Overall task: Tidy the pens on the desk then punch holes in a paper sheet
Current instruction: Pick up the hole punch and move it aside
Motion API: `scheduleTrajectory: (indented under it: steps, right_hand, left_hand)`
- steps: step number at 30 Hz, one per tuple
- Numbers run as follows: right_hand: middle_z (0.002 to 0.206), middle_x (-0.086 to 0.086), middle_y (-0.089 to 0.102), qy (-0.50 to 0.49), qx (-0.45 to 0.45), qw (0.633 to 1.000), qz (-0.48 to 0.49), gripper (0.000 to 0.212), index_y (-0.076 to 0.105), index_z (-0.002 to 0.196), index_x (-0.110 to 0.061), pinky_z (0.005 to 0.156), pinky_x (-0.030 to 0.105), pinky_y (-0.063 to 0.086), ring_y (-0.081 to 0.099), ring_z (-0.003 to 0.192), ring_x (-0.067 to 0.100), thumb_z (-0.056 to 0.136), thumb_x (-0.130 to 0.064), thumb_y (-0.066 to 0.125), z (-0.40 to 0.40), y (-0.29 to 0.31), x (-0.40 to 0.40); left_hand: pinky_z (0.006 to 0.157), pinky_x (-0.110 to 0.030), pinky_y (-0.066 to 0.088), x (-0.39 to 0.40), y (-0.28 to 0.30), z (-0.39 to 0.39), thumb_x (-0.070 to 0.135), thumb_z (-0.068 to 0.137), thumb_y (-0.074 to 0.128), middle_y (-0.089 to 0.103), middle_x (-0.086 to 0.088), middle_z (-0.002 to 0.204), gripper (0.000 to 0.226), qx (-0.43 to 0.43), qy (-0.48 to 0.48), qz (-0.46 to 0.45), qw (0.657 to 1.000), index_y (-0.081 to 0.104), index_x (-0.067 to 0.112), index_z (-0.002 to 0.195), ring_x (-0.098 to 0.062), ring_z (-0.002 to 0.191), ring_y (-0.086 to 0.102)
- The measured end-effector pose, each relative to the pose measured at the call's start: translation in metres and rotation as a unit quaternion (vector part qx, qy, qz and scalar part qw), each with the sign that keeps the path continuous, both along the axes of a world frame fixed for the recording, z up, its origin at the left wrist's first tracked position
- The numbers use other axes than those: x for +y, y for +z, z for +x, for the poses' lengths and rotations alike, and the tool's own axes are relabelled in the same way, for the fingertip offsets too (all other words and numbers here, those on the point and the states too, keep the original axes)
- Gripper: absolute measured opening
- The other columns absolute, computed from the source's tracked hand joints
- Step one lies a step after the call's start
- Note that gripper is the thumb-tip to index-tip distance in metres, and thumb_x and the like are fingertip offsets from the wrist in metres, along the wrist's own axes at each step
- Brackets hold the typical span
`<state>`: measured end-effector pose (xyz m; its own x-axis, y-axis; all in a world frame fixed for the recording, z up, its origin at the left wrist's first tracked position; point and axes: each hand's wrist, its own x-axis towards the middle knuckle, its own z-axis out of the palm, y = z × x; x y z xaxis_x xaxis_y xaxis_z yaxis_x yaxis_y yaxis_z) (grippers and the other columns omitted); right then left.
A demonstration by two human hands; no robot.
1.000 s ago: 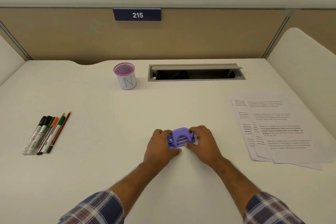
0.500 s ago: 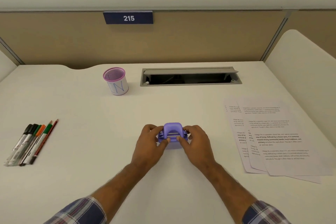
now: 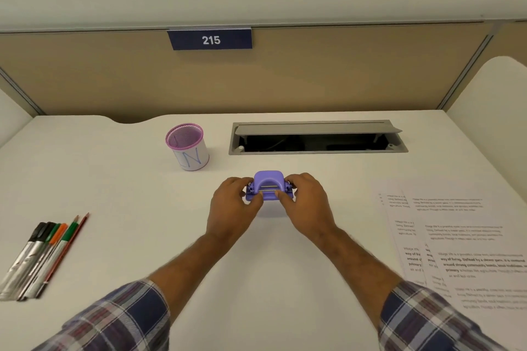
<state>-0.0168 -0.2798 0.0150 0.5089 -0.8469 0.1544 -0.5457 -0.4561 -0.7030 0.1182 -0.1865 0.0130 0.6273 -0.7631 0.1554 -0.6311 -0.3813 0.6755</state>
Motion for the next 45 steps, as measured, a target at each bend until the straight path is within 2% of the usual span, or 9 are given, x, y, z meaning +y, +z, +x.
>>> scheduleTrajectory:
  steps: [5, 12, 16, 20, 25, 29, 35, 41, 45]
  right_hand:
    - [0.111, 0.006, 0.064, 0.007, 0.028, 1.0, 0.004, 0.035, 0.062, 0.116, -0.01, 0.079, 0.02, 0.039, 0.049, 0.09, 0.011, 0.089, -0.033, 0.065, 0.027, -0.005, -0.029]
    - [0.116, 0.011, 0.064, -0.007, 0.059, 0.998, 0.018, 0.037, 0.061, 0.119, -0.008, 0.09, 0.03, 0.046, 0.058, 0.1, 0.023, 0.091, -0.032, 0.063, 0.059, -0.014, -0.062]
    - [0.119, 0.01, 0.064, -0.025, 0.055, 0.998, 0.031, 0.04, 0.059, 0.123, -0.008, 0.092, 0.029, 0.046, 0.059, 0.103, 0.023, 0.09, -0.03, 0.064, 0.073, -0.021, -0.07]
    - [0.121, 0.01, 0.063, -0.033, 0.078, 0.996, 0.035, 0.041, 0.059, 0.125, -0.008, 0.093, 0.031, 0.046, 0.059, 0.105, 0.024, 0.091, -0.03, 0.063, 0.08, -0.029, -0.074]
    - [0.118, 0.01, 0.06, -0.042, 0.09, 0.995, 0.019, 0.035, 0.062, 0.12, -0.009, 0.09, 0.03, 0.046, 0.055, 0.106, 0.022, 0.09, -0.027, 0.064, 0.083, -0.038, -0.073]
    - [0.12, 0.009, 0.06, -0.026, 0.074, 0.997, 0.027, 0.04, 0.06, 0.123, -0.01, 0.093, 0.032, 0.044, 0.052, 0.11, 0.024, 0.087, -0.026, 0.068, 0.079, -0.041, -0.073]
    - [0.132, 0.006, 0.055, -0.03, 0.062, 0.997, 0.038, 0.062, 0.045, 0.138, -0.013, 0.101, 0.03, 0.04, 0.047, 0.122, 0.023, 0.084, -0.027, 0.072, 0.065, -0.043, -0.059]
    - [0.138, 0.002, 0.053, -0.029, 0.097, 0.995, -0.01, 0.056, 0.049, 0.137, -0.017, 0.104, 0.036, 0.037, 0.042, 0.126, 0.022, 0.087, -0.038, 0.065, 0.028, -0.044, -0.024]
    - [0.132, 0.001, 0.056, -0.019, 0.089, 0.995, -0.028, 0.048, 0.055, 0.131, -0.018, 0.101, 0.036, 0.035, 0.043, 0.125, 0.022, 0.087, -0.035, 0.065, -0.012, -0.045, 0.007]
  left_hand:
    - [0.08, -0.024, 0.047, -0.031, -0.007, 0.034, 0.035, 0.085, 0.072, 0.07, -0.002, 0.118, 0.044, 0.02, -0.001, 0.026, 0.999, 0.067, 0.015, 0.124, -0.012, 0.09, 0.058]
    - [0.098, -0.034, 0.047, -0.068, -0.027, 0.061, 0.037, 0.088, 0.07, 0.067, -0.004, 0.127, 0.045, 0.042, 0.007, 0.047, 0.998, 0.065, 0.016, 0.128, -0.021, 0.11, 0.061]
    - [0.095, -0.032, 0.047, -0.08, -0.036, 0.07, 0.033, 0.088, 0.072, 0.07, -0.005, 0.124, 0.041, 0.071, 0.018, 0.026, 0.997, 0.068, 0.016, 0.125, -0.021, 0.106, 0.062]
    - [0.088, -0.025, 0.043, -0.083, -0.043, 0.077, 0.033, 0.083, 0.077, 0.072, -0.004, 0.118, 0.041, 0.078, 0.005, 0.01, 0.997, 0.071, 0.016, 0.12, -0.012, 0.094, 0.056]
    - [0.098, -0.031, 0.045, -0.081, -0.051, 0.079, 0.034, 0.08, 0.079, 0.072, -0.004, 0.119, 0.045, 0.049, -0.017, 0.007, 0.999, 0.07, 0.016, 0.121, -0.021, 0.106, 0.062]
    - [0.106, -0.038, 0.044, -0.08, -0.053, 0.078, 0.036, 0.08, 0.079, 0.065, -0.005, 0.131, 0.058, 0.057, 0.003, 0.022, 0.998, 0.062, 0.016, 0.132, -0.024, 0.118, 0.057]
    - [0.113, -0.032, 0.031, -0.062, -0.054, 0.066, 0.04, 0.082, 0.076, 0.047, -0.003, 0.15, 0.076, 0.053, 0.01, 0.055, 0.997, 0.043, 0.017, 0.147, -0.022, 0.137, 0.042]
    - [0.112, -0.028, 0.031, -0.022, -0.041, 0.028, 0.04, 0.084, 0.073, 0.052, 0.001, 0.146, 0.063, -0.059, -0.063, 0.055, 0.995, 0.051, 0.02, 0.14, -0.019, 0.135, 0.044]
    - [0.109, -0.023, 0.028, 0.013, -0.039, -0.005, 0.04, 0.086, 0.071, 0.055, 0.003, 0.142, 0.055, -0.044, -0.075, 0.054, 0.995, 0.057, 0.021, 0.135, -0.016, 0.133, 0.045]
